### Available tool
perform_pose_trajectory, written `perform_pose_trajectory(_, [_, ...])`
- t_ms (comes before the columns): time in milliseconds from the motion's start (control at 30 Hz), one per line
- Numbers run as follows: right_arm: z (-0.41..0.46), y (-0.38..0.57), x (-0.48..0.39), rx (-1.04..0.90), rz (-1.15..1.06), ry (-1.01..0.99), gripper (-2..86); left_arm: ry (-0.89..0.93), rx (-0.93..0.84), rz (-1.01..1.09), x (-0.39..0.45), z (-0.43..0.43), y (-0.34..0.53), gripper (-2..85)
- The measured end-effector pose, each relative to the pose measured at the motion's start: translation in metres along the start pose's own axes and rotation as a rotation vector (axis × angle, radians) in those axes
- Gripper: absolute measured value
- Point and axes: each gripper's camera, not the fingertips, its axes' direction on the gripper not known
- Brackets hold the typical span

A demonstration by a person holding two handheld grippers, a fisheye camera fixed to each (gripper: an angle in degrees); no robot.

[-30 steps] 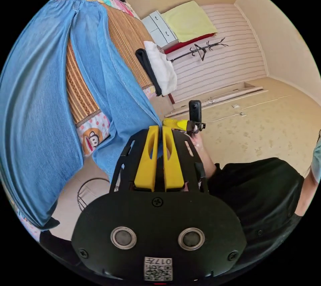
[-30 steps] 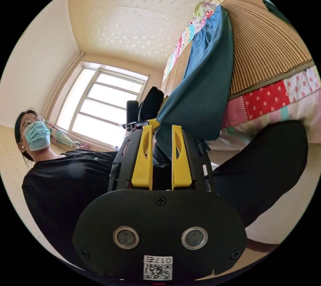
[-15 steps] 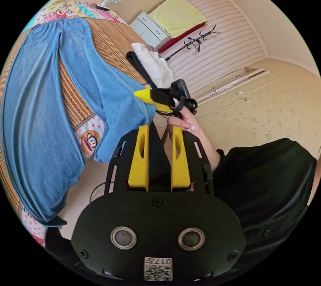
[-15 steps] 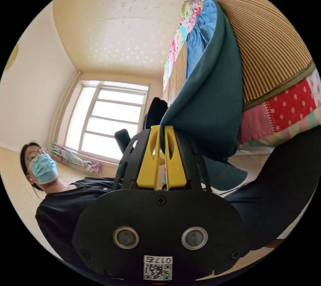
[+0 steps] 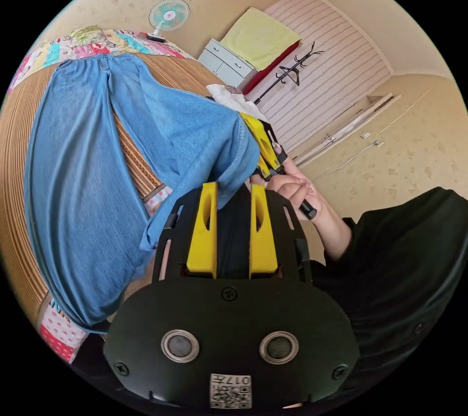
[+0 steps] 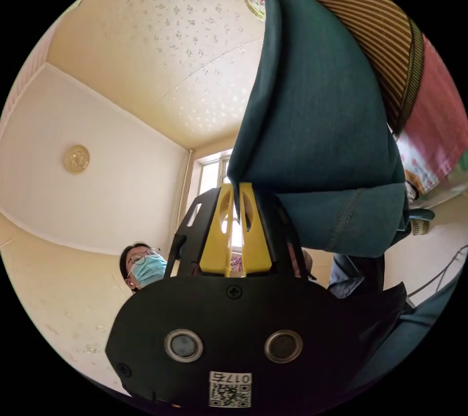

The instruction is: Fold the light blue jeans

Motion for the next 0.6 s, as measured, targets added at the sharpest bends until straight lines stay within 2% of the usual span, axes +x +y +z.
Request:
perform_pose_trajectory(233, [0.0, 0.005, -0.004, -0.004, 0.001, -0.016, 2.9, 0.114, 0.008, 0.059, -0.002, -0.002, -0.006, 10.5])
perform_pose_trajectory(367, [0.004, 0.013, 0.004, -0.009, 0.017, -0.013, 2.9, 0.246, -0.038, 0.053, -0.006, 0.0, -0.011, 1.2])
perform_pose_trajectory(433, [0.002, 0.021, 0.005, -0.008, 0.007, 0.0, 3.0, 0.325, -0.025, 0.019, -0.005, -0.014, -0.008, 0.0])
perform_pose_trajectory(533, [-0.013, 0.042, 0.001, -0.017, -0.004, 0.148, 3.3, 0.381, 0.009, 0.003, 0.012, -0.052, -0.004, -0.6])
perform_pose_trajectory(600, [-0.033, 0.057, -0.005, 0.0, 0.011, 0.358, 3.8, 0.333, -0.008, -0.024, 0.028, -0.075, -0.007, -0.8])
